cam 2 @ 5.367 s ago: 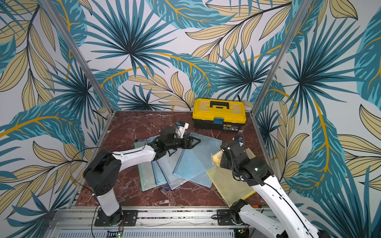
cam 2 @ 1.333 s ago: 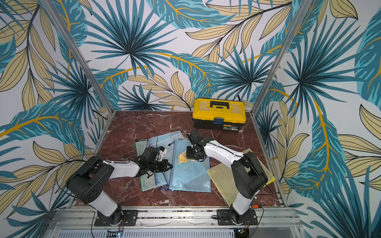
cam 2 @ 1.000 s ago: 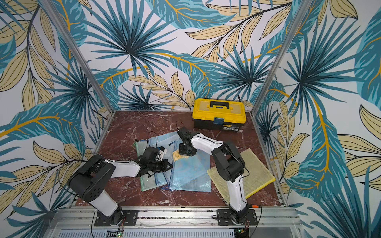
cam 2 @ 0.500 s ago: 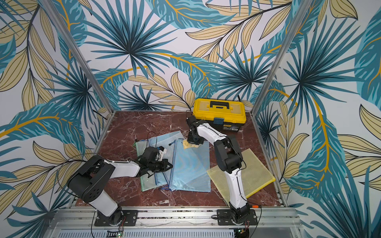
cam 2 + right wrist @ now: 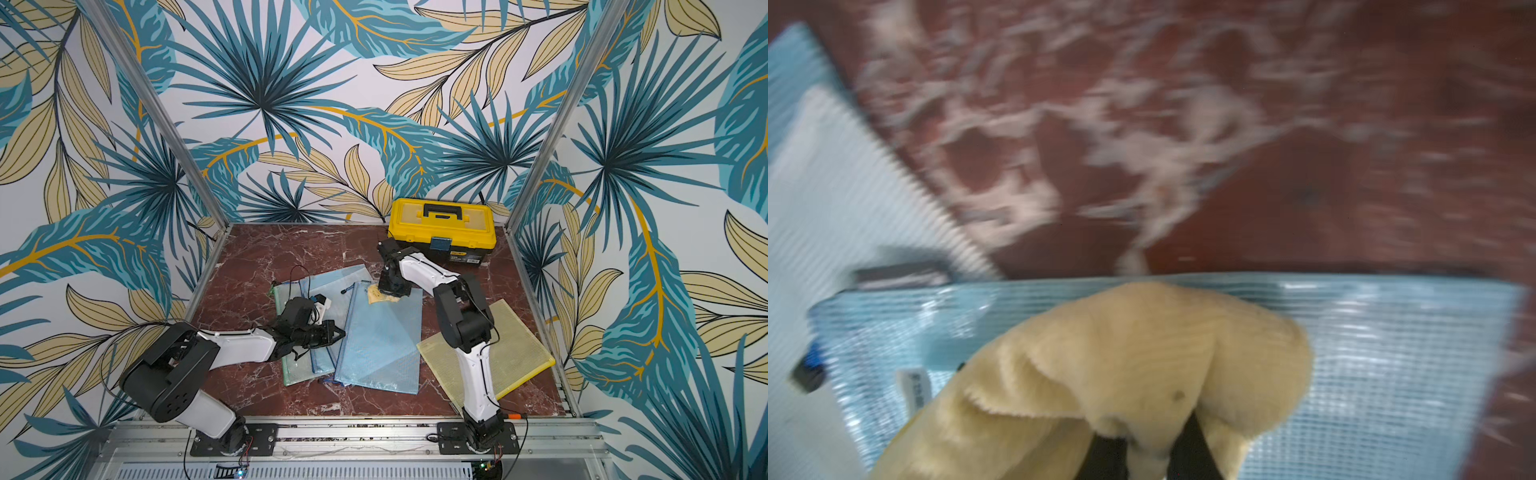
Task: Wipe the document bag
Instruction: Wipe the dirt from the document bag.
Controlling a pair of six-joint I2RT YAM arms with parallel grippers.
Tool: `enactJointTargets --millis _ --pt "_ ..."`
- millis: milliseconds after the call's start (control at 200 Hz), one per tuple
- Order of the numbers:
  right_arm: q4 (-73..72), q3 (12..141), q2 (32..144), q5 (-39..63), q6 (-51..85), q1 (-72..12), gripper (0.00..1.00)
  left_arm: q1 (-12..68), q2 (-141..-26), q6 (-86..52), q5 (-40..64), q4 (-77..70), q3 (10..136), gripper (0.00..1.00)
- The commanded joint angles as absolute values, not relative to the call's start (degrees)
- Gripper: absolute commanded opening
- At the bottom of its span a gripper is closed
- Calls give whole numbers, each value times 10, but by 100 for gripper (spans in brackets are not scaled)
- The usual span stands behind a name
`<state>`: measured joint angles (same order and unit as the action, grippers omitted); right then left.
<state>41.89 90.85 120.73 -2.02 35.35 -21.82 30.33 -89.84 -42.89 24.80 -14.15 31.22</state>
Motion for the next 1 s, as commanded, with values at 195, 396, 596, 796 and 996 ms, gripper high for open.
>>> enactJointTargets --millis 195,396,596,796,996 --pt "415 820 1160 -3 357 -241 0 302 -912 -433 248 -132 326 0" --pt "385 834 1184 37 411 -331 0 301 -913 -440 243 -132 330 0" --pt "371 721 1131 2 406 -290 0 301 -914 -439 244 -132 332 0" --pt "376 621 1031 -16 368 -206 0 301 -923 -440 243 -132 339 0" --pt "391 700 1070 13 394 -318 0 301 -920 -444 238 -132 345 0"
